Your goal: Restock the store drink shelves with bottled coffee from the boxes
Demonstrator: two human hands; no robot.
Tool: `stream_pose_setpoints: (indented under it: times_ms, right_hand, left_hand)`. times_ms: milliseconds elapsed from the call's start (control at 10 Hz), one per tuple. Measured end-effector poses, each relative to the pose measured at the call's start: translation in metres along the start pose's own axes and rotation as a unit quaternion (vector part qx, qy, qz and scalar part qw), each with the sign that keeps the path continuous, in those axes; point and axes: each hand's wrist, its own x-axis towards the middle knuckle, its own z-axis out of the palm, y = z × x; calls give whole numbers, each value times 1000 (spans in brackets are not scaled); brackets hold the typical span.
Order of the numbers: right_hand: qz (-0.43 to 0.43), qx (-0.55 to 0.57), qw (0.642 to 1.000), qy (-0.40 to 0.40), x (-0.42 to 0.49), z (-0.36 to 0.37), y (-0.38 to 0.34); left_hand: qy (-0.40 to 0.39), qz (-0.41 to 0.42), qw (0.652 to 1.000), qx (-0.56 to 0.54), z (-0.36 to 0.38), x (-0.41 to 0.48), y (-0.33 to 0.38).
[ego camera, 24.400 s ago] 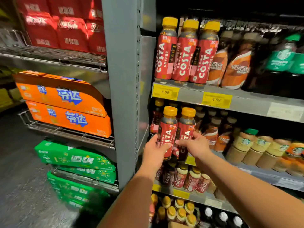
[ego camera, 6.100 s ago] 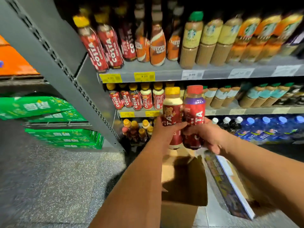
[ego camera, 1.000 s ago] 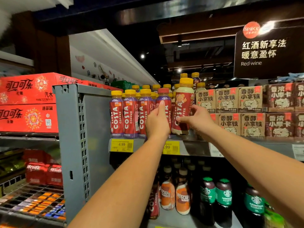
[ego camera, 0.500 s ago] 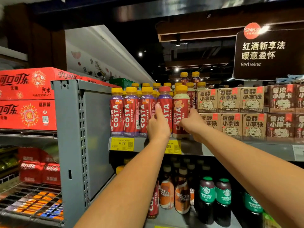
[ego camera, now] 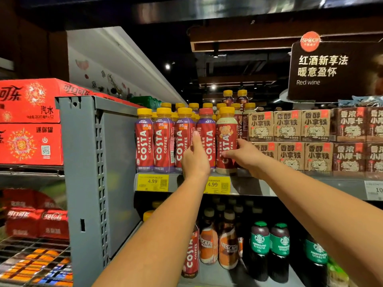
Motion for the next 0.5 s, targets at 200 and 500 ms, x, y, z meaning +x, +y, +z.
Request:
stream_pose_setpoints:
  times_ms: [200,500]
  right_hand:
    - [12,-116,993,-15,-12,-1,-13]
    - [-3,-514,858,-11,-75,-21,-36]
  left_hand:
    - [-59,52,994,73,-9,1,7]
    - [-186,219,792,538,-36,-10,13]
